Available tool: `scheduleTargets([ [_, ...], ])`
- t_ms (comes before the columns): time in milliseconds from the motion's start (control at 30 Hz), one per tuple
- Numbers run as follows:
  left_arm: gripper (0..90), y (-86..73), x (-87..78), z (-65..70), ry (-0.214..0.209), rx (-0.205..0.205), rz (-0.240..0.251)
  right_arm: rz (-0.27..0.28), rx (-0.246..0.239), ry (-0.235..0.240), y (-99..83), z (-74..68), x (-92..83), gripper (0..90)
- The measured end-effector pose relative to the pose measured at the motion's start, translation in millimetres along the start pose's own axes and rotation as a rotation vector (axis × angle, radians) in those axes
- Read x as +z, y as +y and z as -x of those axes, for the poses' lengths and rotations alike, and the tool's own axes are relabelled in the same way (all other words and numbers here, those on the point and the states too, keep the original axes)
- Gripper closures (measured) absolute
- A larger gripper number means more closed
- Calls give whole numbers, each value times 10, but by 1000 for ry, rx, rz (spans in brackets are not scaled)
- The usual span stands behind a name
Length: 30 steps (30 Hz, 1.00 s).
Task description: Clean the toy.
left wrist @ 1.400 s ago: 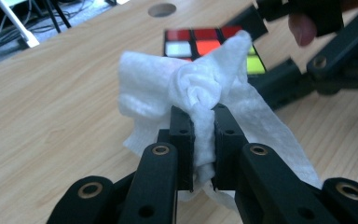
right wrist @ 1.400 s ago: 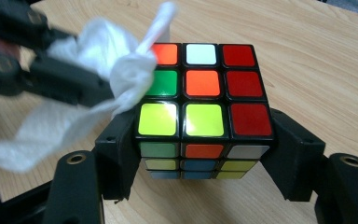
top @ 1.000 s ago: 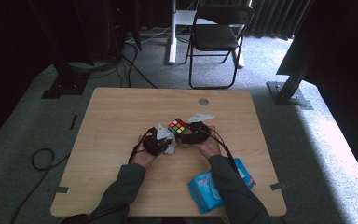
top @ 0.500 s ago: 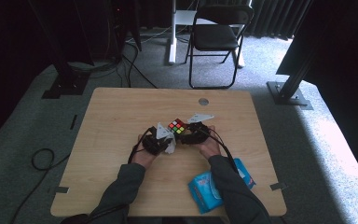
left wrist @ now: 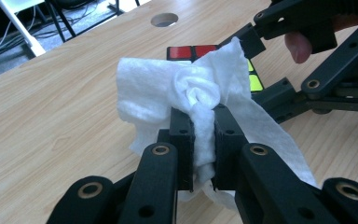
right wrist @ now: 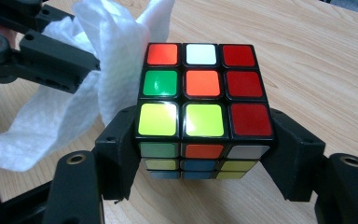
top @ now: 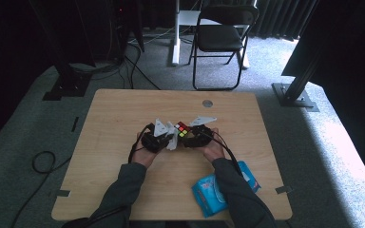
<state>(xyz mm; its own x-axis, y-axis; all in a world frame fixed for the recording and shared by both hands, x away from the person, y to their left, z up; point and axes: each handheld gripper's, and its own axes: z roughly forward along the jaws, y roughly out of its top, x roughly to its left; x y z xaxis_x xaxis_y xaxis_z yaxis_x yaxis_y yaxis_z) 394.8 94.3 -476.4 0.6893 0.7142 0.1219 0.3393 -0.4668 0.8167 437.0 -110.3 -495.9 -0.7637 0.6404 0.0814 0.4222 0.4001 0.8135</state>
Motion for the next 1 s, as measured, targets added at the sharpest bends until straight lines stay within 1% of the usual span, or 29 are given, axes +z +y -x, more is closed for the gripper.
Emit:
scheduleTargets([
  [133,818,-20,28,29,-7,0,-6,3,4,-3,0,5,-5,344],
  [200,818,-33,46,44,-11,9,-16,5,8,-6,1,5,-8,343],
  [533,817,-120,148,127,-28,15,-54,11,14,-13,2,14,-18,344],
  [767,818,-203,281,311,-66,62,-94,23,26,-13,4,29,-31,344],
  [867,818,-214,291,331,-73,63,-95,23,23,-12,4,25,-29,343],
  [1000,818,-211,276,320,-74,69,-99,24,24,-12,4,27,-31,343],
])
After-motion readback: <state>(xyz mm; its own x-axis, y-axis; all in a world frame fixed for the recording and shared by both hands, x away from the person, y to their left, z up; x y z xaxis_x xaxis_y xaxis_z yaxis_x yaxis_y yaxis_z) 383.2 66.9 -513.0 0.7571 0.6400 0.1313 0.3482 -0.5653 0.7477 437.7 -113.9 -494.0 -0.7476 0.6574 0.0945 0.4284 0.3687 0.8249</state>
